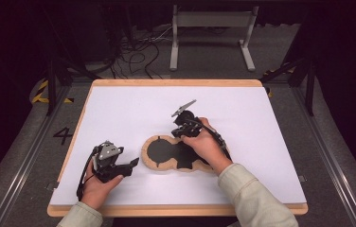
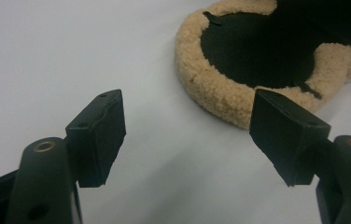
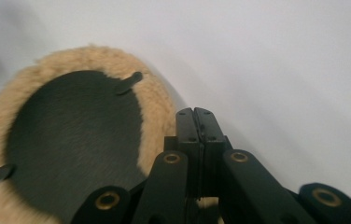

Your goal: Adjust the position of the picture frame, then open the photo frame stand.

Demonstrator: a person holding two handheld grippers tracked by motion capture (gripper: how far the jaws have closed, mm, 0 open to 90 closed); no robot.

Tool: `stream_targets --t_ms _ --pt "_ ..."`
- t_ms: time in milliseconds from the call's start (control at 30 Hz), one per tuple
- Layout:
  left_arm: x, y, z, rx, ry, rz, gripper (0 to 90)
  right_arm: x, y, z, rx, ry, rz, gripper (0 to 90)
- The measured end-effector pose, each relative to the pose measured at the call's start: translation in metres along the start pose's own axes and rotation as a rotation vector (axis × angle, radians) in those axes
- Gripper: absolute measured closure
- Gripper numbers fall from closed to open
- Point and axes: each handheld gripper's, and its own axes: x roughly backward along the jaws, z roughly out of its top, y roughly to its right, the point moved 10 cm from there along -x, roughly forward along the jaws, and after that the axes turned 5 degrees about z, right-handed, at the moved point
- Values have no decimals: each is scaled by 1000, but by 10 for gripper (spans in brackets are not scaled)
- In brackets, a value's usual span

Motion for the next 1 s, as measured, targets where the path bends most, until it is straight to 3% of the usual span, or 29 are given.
stream_targets --t_ms 100,167,367,567,700,833,1000 --pt "-1 0 1 0 -6 -4 278 15 -5 -2 14 20 5 900" --pt "-3 0 3 3 -3 -8 277 34 -12 -6 40 45 12 900" --pt "-4 0 6 3 0 -11 277 56 -20 -17 58 85 19 880" --pt "-5 1 7 -1 -2 -11 277 68 -36 -31 112 85 20 879" --pt "-4 1 7 2 0 -15 281 75 -53 -39 124 106 68 872" --pt "-3 1 6 0 -5 -8 283 79 -65 -50 154 97 77 865" --pt "-1 0 5 -2 -8 -3 283 84 -75 -62 144 129 106 865"
